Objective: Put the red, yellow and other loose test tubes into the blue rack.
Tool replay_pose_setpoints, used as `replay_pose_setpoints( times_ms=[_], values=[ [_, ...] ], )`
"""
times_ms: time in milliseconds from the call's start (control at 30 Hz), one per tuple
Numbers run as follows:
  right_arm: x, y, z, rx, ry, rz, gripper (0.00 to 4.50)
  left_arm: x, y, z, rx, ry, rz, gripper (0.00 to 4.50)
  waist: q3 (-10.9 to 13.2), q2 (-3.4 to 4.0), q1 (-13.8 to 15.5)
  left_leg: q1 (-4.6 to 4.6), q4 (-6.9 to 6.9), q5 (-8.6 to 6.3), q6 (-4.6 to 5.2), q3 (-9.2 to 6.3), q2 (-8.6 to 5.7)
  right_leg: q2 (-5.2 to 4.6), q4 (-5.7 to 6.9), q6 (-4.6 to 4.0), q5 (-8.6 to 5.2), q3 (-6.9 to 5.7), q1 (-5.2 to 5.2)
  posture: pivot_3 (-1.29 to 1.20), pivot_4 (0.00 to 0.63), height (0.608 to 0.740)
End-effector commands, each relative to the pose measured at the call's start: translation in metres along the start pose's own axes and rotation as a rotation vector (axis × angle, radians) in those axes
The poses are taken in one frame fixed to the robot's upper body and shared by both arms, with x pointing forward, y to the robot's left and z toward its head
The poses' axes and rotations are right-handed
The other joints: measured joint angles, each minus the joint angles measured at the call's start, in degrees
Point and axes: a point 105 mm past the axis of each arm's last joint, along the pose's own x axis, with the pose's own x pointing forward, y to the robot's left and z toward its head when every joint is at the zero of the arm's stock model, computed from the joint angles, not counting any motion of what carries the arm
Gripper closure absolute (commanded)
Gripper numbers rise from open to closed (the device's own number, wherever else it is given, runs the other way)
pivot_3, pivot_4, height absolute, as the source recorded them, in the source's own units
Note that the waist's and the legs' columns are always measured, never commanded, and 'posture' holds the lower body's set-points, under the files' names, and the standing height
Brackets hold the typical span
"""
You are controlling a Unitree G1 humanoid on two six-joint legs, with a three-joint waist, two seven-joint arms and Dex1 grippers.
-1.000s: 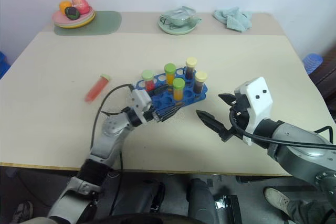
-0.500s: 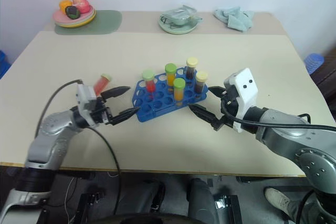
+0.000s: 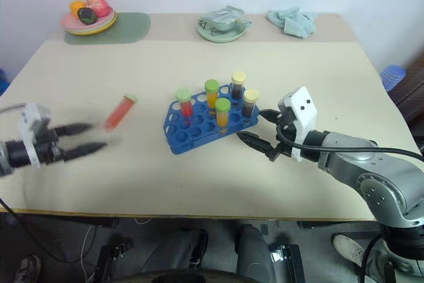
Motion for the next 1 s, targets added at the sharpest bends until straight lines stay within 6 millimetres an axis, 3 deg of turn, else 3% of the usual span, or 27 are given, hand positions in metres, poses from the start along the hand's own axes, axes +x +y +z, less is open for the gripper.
replay_pose_setpoints(
  times_ms=[33, 100, 233, 333, 567, 733, 1000],
  values=[
    [-0.002, 0.000, 0.005, -0.027, -0.030, 0.009, 0.00, 0.003, 0.011, 0.024, 0.003, 0.053, 0.073, 0.36, 0.00, 0.04, -0.38, 0.00, 0.00, -0.01, 0.01, 0.02, 0.00, 0.00, -0.01, 0.00, 0.00, 0.01, -0.01, 0.00, 0.150, 0.740],
    [-0.004, -0.001, 0.004, -0.029, -0.029, 0.010, 0.00, 0.011, 0.018, 0.032, 0.008, 0.057, 0.125, 0.36, 0.02, 0.11, -0.60, 0.01, -0.02, -0.01, 0.02, 0.06, -0.02, 0.00, -0.01, 0.00, 0.00, 0.04, -0.05, 0.00, 0.150, 0.740],
    [-0.004, -0.001, 0.003, -0.034, -0.031, 0.005, 0.00, 0.034, 0.029, 0.018, -0.044, 0.328, 0.235, 0.36, 0.06, 0.06, -0.44, -0.03, -0.05, 0.02, -0.03, 0.13, 0.00, 0.00, 0.16, 0.00, 0.00, 0.04, -0.22, 0.00, 0.150, 0.740],
    [-0.007, 0.003, 0.005, -0.052, -0.025, 0.010, 0.00, 0.045, 0.029, 0.022, -0.122, 0.428, 0.236, 0.36, 0.10, -0.02, -0.26, -0.03, -0.02, 0.04, -0.07, 0.13, -0.01, -0.01, 0.25, 0.00, 0.00, 0.05, -0.21, 0.00, 0.150, 0.740],
    [-0.019, 0.013, 0.021, -0.156, -0.041, 0.107, 0.00, 0.058, 0.046, 0.033, -0.252, 0.544, 0.300, 0.36, 0.12, -0.06, -0.66, -0.06, 0.03, 0.06, -0.10, 0.16, -0.03, 0.02, 0.36, 0.00, 0.00, 0.04, -0.34, 0.00, 0.150, 0.740],
    [-0.018, 0.016, 0.035, -0.193, -0.078, 0.135, 0.00, 0.075, 0.053, 0.024, -0.253, 0.655, 0.315, 0.36, 0.15, -0.12, -0.51, -0.11, 0.10, 0.09, -0.13, 0.18, -0.03, 0.01, 0.37, 0.00, 0.01, 0.04, -0.34, 0.00, 0.150, 0.740],
    [-0.014, 0.023, 0.040, -0.206, -0.082, 0.140, 0.00, 0.096, 0.051, 0.010, -0.216, 0.767, 0.298, 0.36, 0.18, -0.21, -0.46, -0.65, 0.25, 0.10, -0.12, 0.17, -0.04, 0.00, 0.40, 0.01, 0.01, 0.01, -0.81, 0.00, 0.150, 0.740]
  ],
)
